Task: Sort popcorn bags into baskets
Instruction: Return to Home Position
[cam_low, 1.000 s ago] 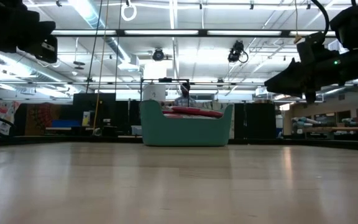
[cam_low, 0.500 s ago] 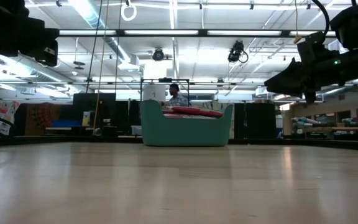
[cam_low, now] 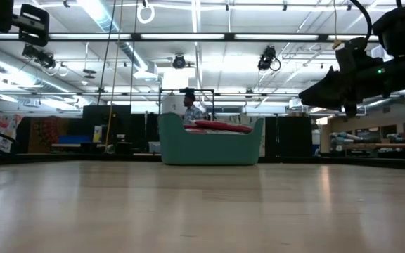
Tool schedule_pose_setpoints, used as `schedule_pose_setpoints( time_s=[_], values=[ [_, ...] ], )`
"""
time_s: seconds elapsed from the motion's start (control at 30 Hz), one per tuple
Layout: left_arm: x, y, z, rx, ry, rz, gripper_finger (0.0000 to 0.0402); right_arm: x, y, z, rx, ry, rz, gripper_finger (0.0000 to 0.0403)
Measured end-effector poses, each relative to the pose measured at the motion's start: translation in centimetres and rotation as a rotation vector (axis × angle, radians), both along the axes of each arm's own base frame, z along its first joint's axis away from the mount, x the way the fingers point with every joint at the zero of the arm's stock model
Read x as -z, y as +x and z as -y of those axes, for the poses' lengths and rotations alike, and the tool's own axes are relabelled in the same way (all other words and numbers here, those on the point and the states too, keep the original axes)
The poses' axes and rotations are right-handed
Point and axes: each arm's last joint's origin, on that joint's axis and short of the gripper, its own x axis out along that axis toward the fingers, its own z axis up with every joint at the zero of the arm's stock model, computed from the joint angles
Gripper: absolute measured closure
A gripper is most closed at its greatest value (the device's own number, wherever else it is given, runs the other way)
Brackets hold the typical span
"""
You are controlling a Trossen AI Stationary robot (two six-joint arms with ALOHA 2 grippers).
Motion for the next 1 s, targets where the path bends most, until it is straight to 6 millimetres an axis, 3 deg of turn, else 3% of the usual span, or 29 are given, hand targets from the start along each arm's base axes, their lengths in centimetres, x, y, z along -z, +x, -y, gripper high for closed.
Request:
schedule_pose_setpoints(
  time_s=[0.67,1.0],
  values=[
    [0.2,0.1,0.0,-0.012,0.007,-0.025,0.0285,0.0,0.0,0.0,-0.001,0.000,-0.003,0.0269],
    [2.3,0.5,0.1,-0.016,0.028,-0.085,0.0285,0.0,0.0,0.0,0.000,0.001,-0.003,0.0269]
  ],
)
